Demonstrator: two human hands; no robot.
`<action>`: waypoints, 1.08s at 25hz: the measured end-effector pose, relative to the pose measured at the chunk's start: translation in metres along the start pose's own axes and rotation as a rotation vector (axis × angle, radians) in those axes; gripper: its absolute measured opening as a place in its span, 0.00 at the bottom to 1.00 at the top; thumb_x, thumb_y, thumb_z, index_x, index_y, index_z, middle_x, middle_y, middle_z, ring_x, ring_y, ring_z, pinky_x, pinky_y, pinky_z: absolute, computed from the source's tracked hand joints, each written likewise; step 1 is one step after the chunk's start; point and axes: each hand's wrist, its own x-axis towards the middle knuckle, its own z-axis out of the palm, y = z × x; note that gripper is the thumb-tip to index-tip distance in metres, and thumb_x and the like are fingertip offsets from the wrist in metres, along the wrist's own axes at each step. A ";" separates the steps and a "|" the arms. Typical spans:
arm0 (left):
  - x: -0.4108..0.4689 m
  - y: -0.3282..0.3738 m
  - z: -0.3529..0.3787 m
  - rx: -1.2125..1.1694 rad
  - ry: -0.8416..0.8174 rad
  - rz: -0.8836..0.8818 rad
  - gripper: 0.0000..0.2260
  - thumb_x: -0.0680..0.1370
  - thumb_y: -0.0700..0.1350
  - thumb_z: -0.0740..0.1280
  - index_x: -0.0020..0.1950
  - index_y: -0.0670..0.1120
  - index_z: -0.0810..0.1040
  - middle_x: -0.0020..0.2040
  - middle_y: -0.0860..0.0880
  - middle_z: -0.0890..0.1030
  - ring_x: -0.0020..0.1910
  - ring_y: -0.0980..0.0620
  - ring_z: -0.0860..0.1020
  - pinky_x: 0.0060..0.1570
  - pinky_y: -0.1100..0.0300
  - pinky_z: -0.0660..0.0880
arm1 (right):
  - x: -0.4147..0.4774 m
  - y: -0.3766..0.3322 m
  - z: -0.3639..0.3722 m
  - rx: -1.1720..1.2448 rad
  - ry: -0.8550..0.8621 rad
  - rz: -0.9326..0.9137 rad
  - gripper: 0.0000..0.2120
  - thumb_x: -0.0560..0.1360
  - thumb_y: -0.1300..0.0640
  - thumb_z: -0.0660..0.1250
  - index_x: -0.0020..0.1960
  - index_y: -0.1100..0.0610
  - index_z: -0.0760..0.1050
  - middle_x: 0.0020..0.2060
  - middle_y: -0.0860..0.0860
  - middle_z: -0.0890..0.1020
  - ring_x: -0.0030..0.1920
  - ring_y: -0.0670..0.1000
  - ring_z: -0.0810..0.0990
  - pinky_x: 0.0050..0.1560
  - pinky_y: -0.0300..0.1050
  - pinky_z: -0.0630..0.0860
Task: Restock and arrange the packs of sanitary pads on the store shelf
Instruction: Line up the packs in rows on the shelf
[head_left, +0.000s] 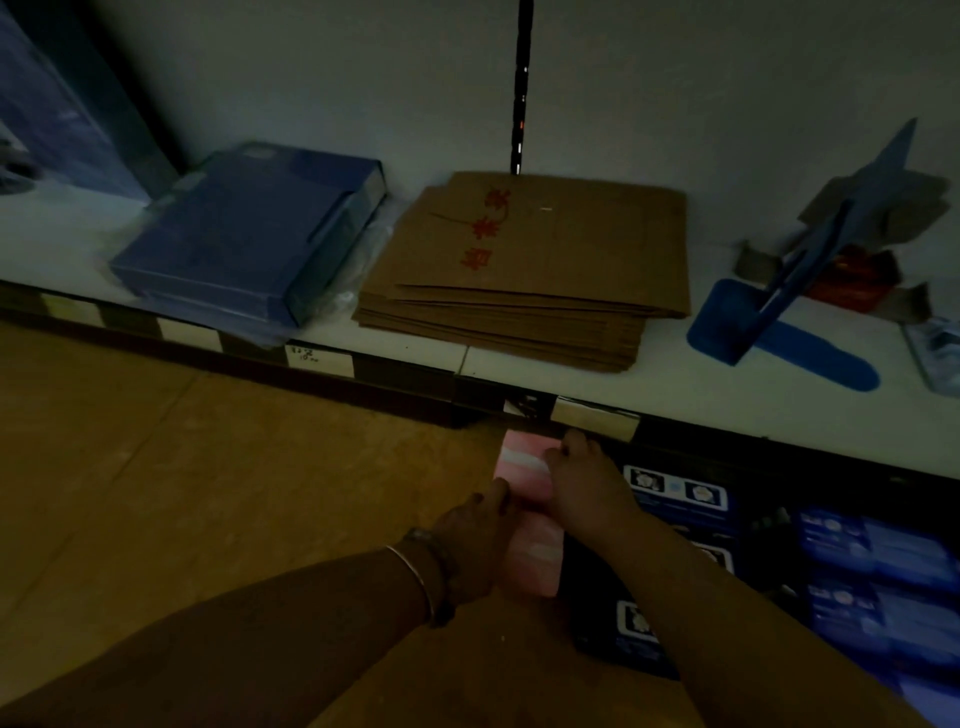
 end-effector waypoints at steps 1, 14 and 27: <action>-0.002 0.001 -0.002 -0.006 0.007 0.004 0.30 0.74 0.39 0.66 0.73 0.43 0.57 0.70 0.43 0.57 0.62 0.43 0.69 0.59 0.54 0.72 | -0.002 0.000 -0.001 -0.043 0.022 -0.008 0.24 0.77 0.49 0.62 0.70 0.56 0.63 0.67 0.59 0.63 0.66 0.58 0.64 0.64 0.50 0.65; -0.025 -0.010 -0.025 0.121 0.043 -0.072 0.37 0.71 0.49 0.71 0.74 0.49 0.55 0.71 0.48 0.62 0.67 0.47 0.65 0.66 0.52 0.64 | -0.009 0.000 -0.027 0.398 -0.014 0.080 0.40 0.64 0.42 0.75 0.66 0.61 0.64 0.61 0.58 0.70 0.59 0.57 0.72 0.55 0.45 0.72; -0.064 -0.008 -0.108 -0.434 0.133 0.089 0.34 0.63 0.41 0.78 0.57 0.62 0.62 0.55 0.60 0.64 0.53 0.60 0.69 0.38 0.74 0.74 | -0.061 0.040 -0.119 1.262 0.188 0.043 0.21 0.66 0.69 0.73 0.56 0.57 0.75 0.52 0.56 0.79 0.47 0.49 0.80 0.37 0.33 0.78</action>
